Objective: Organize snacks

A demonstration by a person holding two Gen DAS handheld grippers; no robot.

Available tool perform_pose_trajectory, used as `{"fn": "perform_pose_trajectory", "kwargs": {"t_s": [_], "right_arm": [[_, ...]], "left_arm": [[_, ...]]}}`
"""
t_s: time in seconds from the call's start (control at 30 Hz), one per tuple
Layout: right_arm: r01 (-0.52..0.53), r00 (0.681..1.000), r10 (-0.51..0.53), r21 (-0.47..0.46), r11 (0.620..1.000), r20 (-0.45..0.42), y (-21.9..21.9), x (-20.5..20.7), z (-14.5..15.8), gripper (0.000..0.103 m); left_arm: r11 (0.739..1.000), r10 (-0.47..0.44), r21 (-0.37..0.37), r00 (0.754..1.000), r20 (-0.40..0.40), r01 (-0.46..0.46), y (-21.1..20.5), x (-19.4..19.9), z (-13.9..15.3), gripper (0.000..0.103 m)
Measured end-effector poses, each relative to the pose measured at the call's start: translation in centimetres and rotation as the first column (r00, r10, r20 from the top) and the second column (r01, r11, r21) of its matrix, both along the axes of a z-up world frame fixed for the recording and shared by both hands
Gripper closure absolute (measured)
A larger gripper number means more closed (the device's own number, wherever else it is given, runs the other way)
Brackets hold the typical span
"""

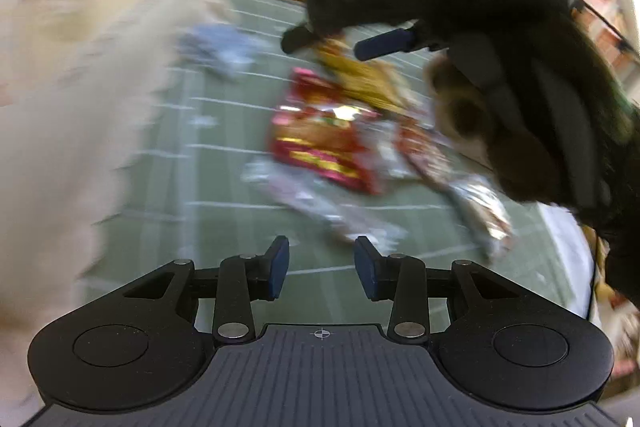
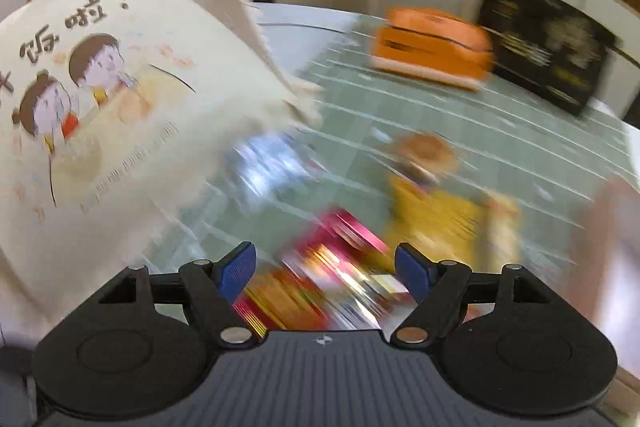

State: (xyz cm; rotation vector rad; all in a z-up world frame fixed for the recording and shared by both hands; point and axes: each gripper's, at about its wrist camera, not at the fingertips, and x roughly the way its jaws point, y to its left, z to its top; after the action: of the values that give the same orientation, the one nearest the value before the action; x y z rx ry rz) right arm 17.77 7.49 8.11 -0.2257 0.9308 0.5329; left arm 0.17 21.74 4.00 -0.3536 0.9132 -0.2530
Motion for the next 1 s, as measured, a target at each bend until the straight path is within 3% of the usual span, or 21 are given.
{"fn": "perform_pose_trajectory", "kwargs": {"t_s": [0.1, 0.2, 0.3, 0.4, 0.47, 0.5, 0.6, 0.73, 0.87, 1.0], "right_arm": [[0.142, 0.985, -0.13, 0.105, 0.984, -0.113, 3.9, 4.0, -1.5, 0.026], [0.334, 0.928, -0.296, 0.152, 0.93, -0.226, 5.8, 7.0, -3.6, 0.026], [0.435, 0.886, -0.411, 0.079, 0.897, -0.214, 8.6, 8.3, -5.4, 0.025], [0.406, 0.906, -0.402, 0.001, 0.914, -0.133, 10.5, 8.1, -6.1, 0.021], [0.322, 0.935, -0.323, -0.034, 0.946, -0.148, 10.3, 7.6, -5.9, 0.03], [0.265, 0.95, -0.27, -0.05, 0.963, -0.155, 9.8, 7.1, -5.7, 0.044], [0.195, 0.962, -0.205, -0.07, 0.978, -0.182, 6.9, 5.3, -4.4, 0.045], [0.203, 0.967, -0.197, 0.021, 0.979, -0.162, 0.0, 1.5, -0.2, 0.046], [0.294, 0.954, -0.286, 0.093, 0.951, -0.088, -7.6, -2.3, 3.6, 0.045], [0.417, 0.908, -0.416, -0.012, 0.909, 0.044, -14.1, -6.9, 3.9, 0.045]], "left_arm": [[0.997, 0.074, -0.009, 0.997, 0.023, -0.074, 1.9, -2.0, 1.0, 0.062], [0.995, 0.101, -0.01, 0.994, 0.038, -0.101, 2.8, -3.4, 1.7, 0.062], [0.992, 0.121, -0.025, 0.992, 0.029, -0.121, 3.3, -4.0, 1.5, 0.062], [0.989, 0.143, -0.023, 0.99, 0.015, -0.143, 3.8, -4.3, 1.0, 0.062], [0.988, 0.156, -0.025, 0.988, -0.003, -0.156, 4.2, -4.5, 0.5, 0.062], [0.987, 0.159, -0.028, 0.987, -0.014, -0.159, 4.3, -4.3, 0.3, 0.062], [0.988, 0.14, -0.053, 0.988, -0.059, -0.143, 3.9, -3.3, -0.1, 0.062], [0.992, 0.085, -0.089, 0.991, -0.106, -0.094, 1.9, -1.3, -0.4, 0.062], [0.988, 0.085, -0.12, 0.989, -0.124, -0.1, -0.5, 1.9, -0.8, 0.062], [0.993, 0.113, -0.031, 0.99, -0.084, -0.116, -2.9, 4.9, -1.3, 0.063]]}}
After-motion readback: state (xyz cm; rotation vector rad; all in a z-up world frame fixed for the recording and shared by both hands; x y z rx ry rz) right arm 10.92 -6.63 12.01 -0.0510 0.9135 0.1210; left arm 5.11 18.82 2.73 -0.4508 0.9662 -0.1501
